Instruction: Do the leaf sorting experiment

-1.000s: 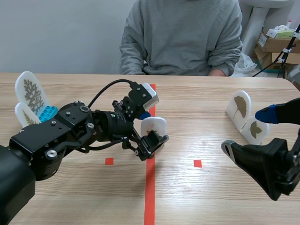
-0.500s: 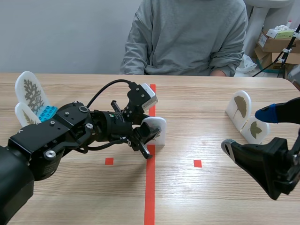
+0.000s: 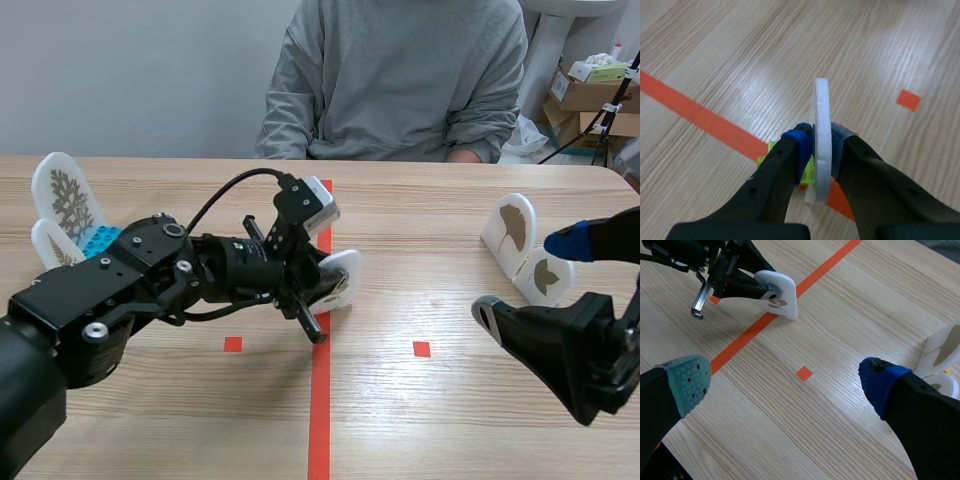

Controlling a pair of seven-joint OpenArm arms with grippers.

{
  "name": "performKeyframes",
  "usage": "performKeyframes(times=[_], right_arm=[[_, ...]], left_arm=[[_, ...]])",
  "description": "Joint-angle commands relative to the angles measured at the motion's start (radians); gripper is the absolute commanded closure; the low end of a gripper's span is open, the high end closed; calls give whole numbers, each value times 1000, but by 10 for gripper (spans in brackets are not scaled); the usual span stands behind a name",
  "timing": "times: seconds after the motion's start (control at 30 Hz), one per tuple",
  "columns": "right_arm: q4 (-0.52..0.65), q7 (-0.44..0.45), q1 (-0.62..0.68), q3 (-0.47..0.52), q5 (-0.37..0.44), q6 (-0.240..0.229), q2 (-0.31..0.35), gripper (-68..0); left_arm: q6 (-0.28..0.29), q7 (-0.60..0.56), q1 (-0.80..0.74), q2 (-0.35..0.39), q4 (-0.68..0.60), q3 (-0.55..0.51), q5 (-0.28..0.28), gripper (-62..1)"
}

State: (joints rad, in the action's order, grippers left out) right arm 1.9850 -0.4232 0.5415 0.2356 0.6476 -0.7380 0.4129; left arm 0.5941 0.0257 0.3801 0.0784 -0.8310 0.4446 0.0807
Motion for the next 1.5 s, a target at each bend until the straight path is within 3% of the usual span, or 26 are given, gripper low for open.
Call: performKeyframes(times=[0.0, 0.3, 0.47, 0.57, 0.8, 0.93, 1.23, 1.47], right_arm=[[-1, 18, -7, 7, 12, -8, 10, -604], [-1, 18, -7, 7, 12, -8, 11, -604], [-1, 18, -7, 7, 11, -8, 11, -604], [-1, 18, -7, 7, 11, -8, 11, -604], [-1, 18, -7, 7, 11, -8, 11, -604], [-1, 18, -7, 7, 11, -8, 11, -604], [-1, 18, -7, 7, 11, -8, 11, -604], [-1, -2, -7, 7, 11, -8, 11, -604]], left_arm=[[5, -3, -24, 11, -98, -21, -47, -46], [22, 157, -269, 47, -410, -203, -209, -40], [22, 159, -405, 47, -495, -360, -338, -40], [19, 158, -447, 47, -512, -443, -377, -40], [-119, 151, -460, 47, -512, -596, -374, -40], [-181, 148, -448, 47, -500, -661, -338, -40], [-211, 142, -344, 47, -344, -703, -314, -40], [-272, 82, -251, 58, -205, -703, -212, -40]])
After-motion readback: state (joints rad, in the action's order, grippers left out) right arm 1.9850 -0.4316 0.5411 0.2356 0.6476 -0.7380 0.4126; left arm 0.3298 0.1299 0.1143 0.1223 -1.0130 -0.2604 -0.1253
